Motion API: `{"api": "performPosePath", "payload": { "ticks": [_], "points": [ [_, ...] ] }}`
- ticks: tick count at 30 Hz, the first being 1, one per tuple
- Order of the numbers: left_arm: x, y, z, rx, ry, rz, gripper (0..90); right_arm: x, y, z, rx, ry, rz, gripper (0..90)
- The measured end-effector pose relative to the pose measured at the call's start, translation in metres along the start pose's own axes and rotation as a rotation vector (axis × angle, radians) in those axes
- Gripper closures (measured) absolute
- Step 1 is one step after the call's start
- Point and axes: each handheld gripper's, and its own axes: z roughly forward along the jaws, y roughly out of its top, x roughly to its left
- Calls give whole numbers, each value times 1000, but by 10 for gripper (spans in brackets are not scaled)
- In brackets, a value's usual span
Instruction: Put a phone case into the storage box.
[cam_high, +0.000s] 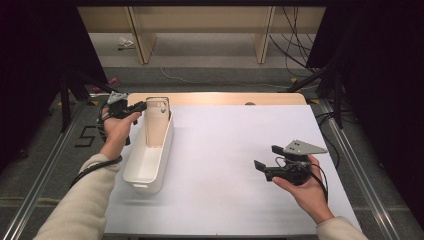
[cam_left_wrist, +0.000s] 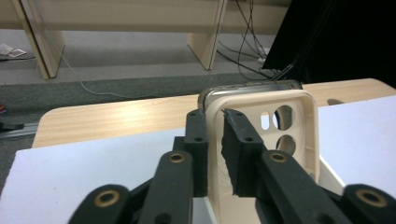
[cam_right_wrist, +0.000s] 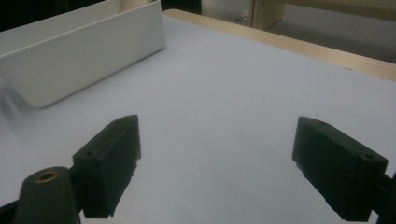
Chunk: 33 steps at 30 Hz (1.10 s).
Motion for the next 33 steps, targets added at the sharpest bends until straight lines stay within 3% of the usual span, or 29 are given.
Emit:
{"api": "performPosePath", "payload": {
  "ticks": [9, 13, 16, 27, 33],
  "points": [
    [-7, 4, -5, 11, 27, 41, 637, 0, 0, 0, -1, -1, 0, 162],
    [-11, 7, -11, 10, 30, 41, 546, 0, 0, 0, 1, -2, -1, 162],
    [-15, 9, -16, 19, 16, 27, 473, 0, 0, 0, 1, -2, -1, 162],
    [-33, 14, -35, 18, -12, 48, 188, 0, 0, 0, 1, -4, -2, 162],
    [-44, 16, -46, 14, -50, 69, 144, 0, 0, 0, 2, -5, -2, 162]
  ]
}}
